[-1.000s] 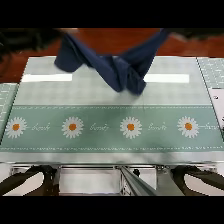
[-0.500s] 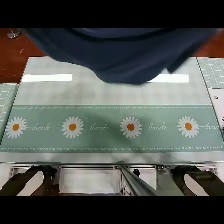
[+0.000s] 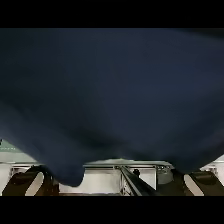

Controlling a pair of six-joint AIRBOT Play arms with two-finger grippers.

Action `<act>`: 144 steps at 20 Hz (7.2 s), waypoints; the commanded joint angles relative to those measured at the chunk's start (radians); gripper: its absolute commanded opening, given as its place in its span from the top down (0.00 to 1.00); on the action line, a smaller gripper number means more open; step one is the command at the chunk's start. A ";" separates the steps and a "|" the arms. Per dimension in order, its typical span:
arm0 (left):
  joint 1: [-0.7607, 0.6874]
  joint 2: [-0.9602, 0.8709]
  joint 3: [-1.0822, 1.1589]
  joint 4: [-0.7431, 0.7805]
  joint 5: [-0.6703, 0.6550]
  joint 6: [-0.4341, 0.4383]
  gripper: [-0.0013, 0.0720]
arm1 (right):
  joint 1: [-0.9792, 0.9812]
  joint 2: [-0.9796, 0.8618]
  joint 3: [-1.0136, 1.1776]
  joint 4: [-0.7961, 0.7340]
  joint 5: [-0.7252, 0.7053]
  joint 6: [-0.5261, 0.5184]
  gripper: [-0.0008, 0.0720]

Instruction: Fold the shirts.

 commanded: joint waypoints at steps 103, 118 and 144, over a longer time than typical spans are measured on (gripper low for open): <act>0.300 0.065 -0.104 -0.208 0.153 0.068 0.94 | -0.340 0.085 -0.224 0.382 -0.192 -0.082 0.96; 0.120 0.195 -0.507 -0.088 0.148 -0.012 0.94 | -0.340 0.108 -0.459 0.434 -0.093 -0.057 0.96; 0.067 -0.873 -0.478 -0.412 0.344 0.026 0.94 | -0.290 -1.091 -0.301 0.785 -0.305 -0.206 0.96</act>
